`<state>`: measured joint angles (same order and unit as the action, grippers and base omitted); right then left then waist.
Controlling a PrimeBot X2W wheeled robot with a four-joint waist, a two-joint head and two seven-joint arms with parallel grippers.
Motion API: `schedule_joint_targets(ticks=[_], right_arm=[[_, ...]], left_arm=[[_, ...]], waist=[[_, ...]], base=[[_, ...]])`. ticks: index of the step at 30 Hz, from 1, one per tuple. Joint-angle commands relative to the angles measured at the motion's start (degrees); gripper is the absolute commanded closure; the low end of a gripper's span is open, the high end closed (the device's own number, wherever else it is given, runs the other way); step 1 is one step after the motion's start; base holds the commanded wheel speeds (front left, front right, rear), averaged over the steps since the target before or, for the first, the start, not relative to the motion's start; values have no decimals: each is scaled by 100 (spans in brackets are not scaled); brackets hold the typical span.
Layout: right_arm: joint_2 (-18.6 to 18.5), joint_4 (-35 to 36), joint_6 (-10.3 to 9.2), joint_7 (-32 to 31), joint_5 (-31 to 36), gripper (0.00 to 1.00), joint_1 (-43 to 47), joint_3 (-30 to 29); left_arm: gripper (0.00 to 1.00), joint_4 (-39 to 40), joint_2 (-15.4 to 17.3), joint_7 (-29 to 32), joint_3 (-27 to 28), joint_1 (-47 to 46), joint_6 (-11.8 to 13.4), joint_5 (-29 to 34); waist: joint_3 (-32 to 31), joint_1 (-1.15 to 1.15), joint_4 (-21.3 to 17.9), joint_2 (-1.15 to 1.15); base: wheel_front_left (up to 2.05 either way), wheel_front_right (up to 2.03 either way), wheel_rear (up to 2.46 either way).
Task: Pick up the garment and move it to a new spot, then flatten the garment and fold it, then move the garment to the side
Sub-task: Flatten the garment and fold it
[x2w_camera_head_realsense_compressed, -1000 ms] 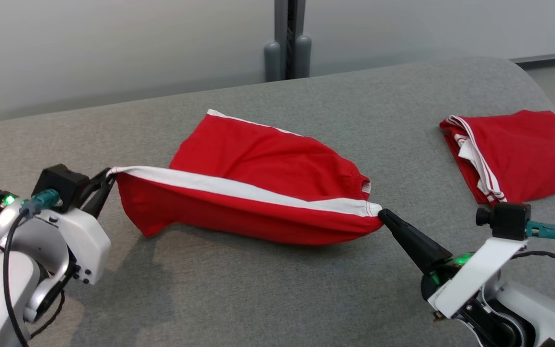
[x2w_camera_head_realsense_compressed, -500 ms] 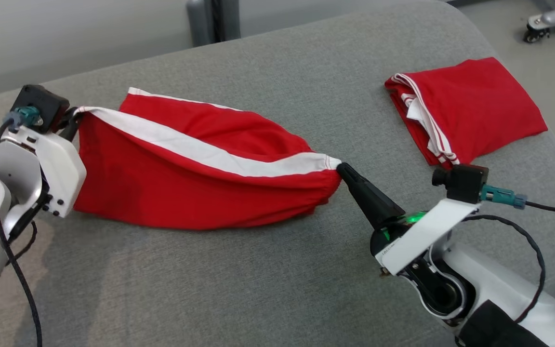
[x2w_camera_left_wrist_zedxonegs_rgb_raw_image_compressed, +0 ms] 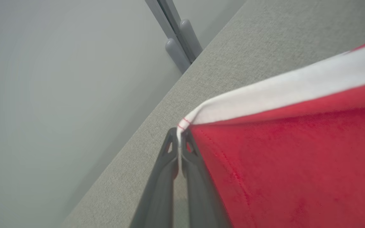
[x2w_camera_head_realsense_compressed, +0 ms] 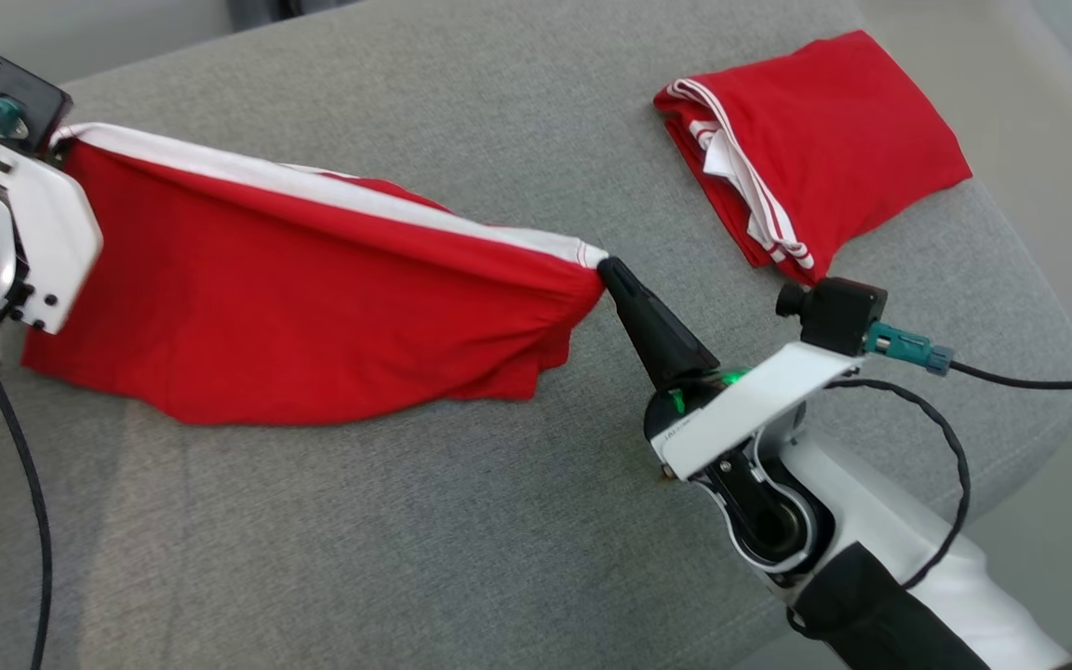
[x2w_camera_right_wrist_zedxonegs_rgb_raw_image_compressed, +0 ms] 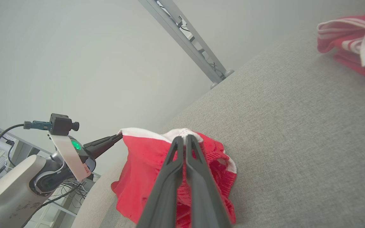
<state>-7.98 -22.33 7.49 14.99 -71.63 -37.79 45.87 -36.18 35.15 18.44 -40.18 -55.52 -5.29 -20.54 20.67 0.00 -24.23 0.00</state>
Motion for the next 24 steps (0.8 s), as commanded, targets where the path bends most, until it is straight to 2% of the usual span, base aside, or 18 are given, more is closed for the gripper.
schedule_joint_targets(ticks=[1, 10, 16, 24], right_arm=[[97, -76, 0, 24, 35, 100, -101, -77], [445, -588, 0, 25, 214, 100, -504, -281], [475, -631, 0, 26, 223, 100, -598, -359], [473, -522, 0, 26, 88, 100, -666, -346]], left_arm=[[100, -167, 37, 25, -11, -196, -11, 60], [100, -958, -56, 183, -157, -765, 26, 264], [100, -1257, -139, 100, -250, -1010, 10, 360], [100, -1656, -240, -156, -371, -1232, 128, 486]], waist=[[154, 0, -128, 0], [508, 0, -259, 0], [689, 0, -260, 0], [848, 0, -302, 0]], base=[[0, 0, 0], [0, 0, 0], [0, 0, 0], [0, 0, 0]])
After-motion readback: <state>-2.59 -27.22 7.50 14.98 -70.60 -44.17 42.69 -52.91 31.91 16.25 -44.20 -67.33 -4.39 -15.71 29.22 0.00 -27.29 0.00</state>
